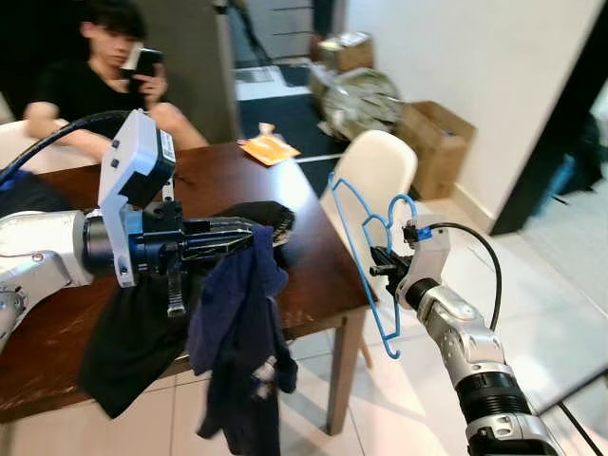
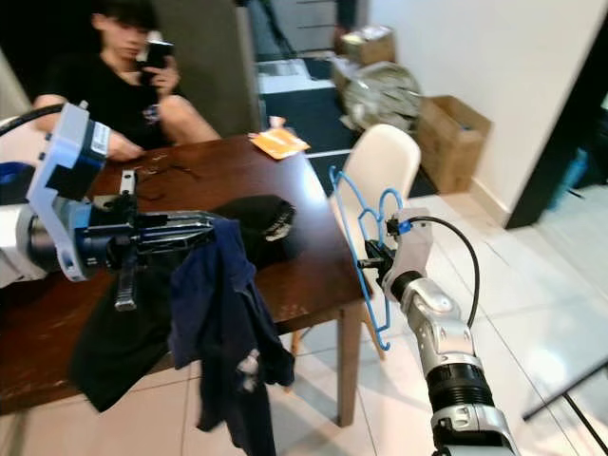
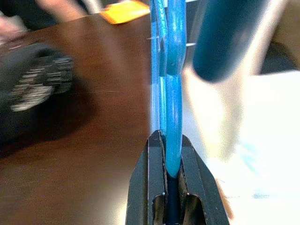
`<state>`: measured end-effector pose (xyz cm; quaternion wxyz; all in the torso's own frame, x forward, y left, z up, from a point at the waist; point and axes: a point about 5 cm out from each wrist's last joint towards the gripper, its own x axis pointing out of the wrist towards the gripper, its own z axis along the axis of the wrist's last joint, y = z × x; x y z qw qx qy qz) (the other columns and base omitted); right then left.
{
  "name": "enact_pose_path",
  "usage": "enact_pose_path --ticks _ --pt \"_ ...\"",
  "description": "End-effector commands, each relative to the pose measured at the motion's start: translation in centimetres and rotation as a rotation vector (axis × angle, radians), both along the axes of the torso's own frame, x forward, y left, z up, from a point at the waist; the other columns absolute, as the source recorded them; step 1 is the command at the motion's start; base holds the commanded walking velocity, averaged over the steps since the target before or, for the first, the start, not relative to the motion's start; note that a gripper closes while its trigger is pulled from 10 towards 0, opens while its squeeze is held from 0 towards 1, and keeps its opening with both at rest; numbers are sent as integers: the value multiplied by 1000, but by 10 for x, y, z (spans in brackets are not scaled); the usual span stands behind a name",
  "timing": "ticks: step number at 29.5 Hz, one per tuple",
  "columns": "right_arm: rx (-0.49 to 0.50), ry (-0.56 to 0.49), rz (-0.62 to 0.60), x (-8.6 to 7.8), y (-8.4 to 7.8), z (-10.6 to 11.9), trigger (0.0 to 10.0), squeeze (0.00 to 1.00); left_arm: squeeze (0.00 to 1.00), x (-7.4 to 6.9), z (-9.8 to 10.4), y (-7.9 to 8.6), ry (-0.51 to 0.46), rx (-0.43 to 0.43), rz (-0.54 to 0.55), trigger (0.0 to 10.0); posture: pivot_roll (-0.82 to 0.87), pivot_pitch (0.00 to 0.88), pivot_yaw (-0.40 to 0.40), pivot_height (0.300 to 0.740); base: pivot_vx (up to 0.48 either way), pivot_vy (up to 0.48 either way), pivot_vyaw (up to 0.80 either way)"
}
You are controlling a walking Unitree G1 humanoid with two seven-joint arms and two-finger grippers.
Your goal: Hang hanger
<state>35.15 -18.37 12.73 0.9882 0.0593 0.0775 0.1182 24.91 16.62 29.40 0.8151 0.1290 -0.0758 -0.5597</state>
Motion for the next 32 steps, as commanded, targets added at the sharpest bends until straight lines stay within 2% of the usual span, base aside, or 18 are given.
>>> enact_pose_path --ticks 1,3,4,5,8,10,12,13,14,17,19,21,22,24,28,32 --pt "22 3 -34 0 -4 -1 10000 0 0 2 -14 -9 3 -1 23 10000 108 0 29 740 0 0 -788" --pt "26 -6 -61 1 -7 0 10000 0 0 5 -31 -23 32 -41 51 10000 105 0 29 740 0 0 -788" --pt "28 -21 -95 1 -11 2 10000 0 0 3 -51 -45 65 -102 57 10000 95 0 29 740 0 0 -788" --pt "28 -21 -95 1 -11 2 10000 0 0 3 -51 -45 65 -102 57 10000 95 0 29 740 0 0 -788" --pt "30 -38 -135 0 -17 4 10000 0 0 4 -71 -63 104 -145 87 10000 84 0 28 740 0 0 -788" --pt "18 -48 -187 -1 -23 5 10000 0 0 10 -90 -68 154 -199 180 10000 73 0 23 740 0 0 -788" --pt "12 -50 -206 -1 -25 5 10000 0 0 13 -96 -69 177 -225 214 10000 71 0 21 740 0 0 -788" --pt "-5 -50 -238 -2 -30 5 10000 0 0 14 -109 -69 212 -249 275 10000 64 0 14 740 0 0 -788" --pt "-5 -50 -238 -2 -30 5 10000 0 0 14 -109 -69 212 -249 275 10000 64 0 14 740 0 0 -788" --pt "-57 -39 -292 -5 -37 4 10000 0 0 8 -133 -69 254 -236 345 10000 50 0 11 740 0 0 -788" --pt "-67 -37 -300 -6 -38 4 10000 0 0 7 -135 -70 259 -232 350 10000 50 0 11 740 0 0 -788" --pt "-139 -35 -318 -11 -40 3 10000 0 0 3 -141 -71 275 -242 394 10000 44 0 -2 740 0 0 -788" --pt "-139 -35 -318 -11 -40 3 10000 0 0 3 -141 -71 275 -242 394 10000 44 0 -2 740 0 0 -788" --pt "-171 -41 -319 -13 -40 3 10000 0 0 3 -142 -73 251 -246 434 10000 39 0 -5 740 0 0 -788" --pt "-191 -51 -344 -13 -45 4 10000 0 0 7 -147 -86 182 -155 377 10000 11 0 15 740 0 -342 -788" --pt "-189 -52 -352 -12 -46 5 10000 0 0 9 -148 -86 179 -150 372 10000 10 0 23 740 0 -453 -788"
